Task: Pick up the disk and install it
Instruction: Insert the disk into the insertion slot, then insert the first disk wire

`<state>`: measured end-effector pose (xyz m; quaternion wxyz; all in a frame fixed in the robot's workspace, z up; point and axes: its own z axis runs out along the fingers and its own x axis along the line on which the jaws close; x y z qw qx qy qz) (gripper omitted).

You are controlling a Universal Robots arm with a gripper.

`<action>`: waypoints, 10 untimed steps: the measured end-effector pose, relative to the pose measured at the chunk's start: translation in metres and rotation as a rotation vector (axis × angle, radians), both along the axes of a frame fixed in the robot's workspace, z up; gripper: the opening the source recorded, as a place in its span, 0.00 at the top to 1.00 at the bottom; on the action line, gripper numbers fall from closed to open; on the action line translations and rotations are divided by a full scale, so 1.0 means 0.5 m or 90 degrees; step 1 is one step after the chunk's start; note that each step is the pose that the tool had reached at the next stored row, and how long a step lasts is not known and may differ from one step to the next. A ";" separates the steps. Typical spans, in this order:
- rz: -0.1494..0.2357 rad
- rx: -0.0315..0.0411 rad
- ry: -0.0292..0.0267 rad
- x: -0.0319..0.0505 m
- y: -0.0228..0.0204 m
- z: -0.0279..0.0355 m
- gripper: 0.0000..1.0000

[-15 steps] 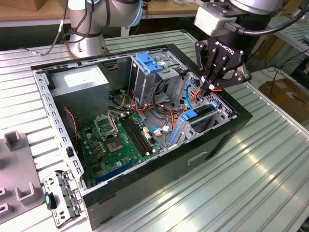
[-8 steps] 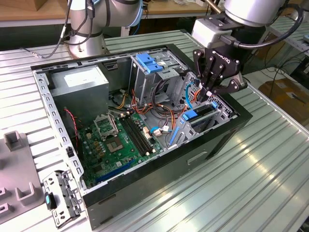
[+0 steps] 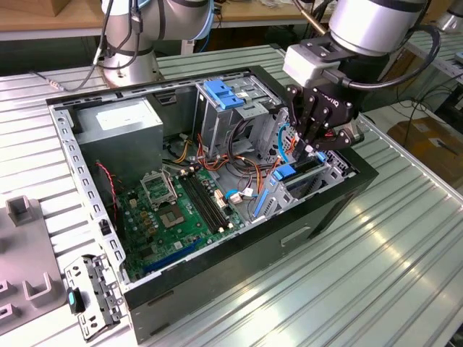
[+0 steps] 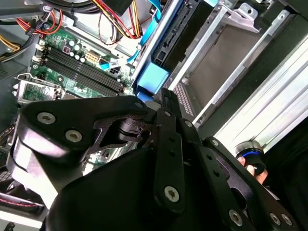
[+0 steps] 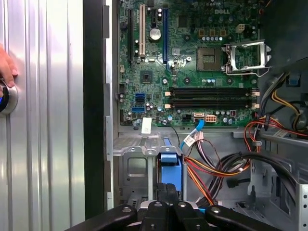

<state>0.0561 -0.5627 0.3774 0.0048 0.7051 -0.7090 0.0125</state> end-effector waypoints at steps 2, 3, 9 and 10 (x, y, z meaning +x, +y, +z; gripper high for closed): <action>0.000 0.0002 0.0000 0.000 0.0000 -0.006 0.89; 0.000 0.0001 0.0000 0.000 0.0000 -0.006 0.89; 0.000 0.0002 0.0000 0.000 0.0000 -0.006 0.89; 0.000 0.0001 0.0000 0.000 0.0000 -0.006 0.89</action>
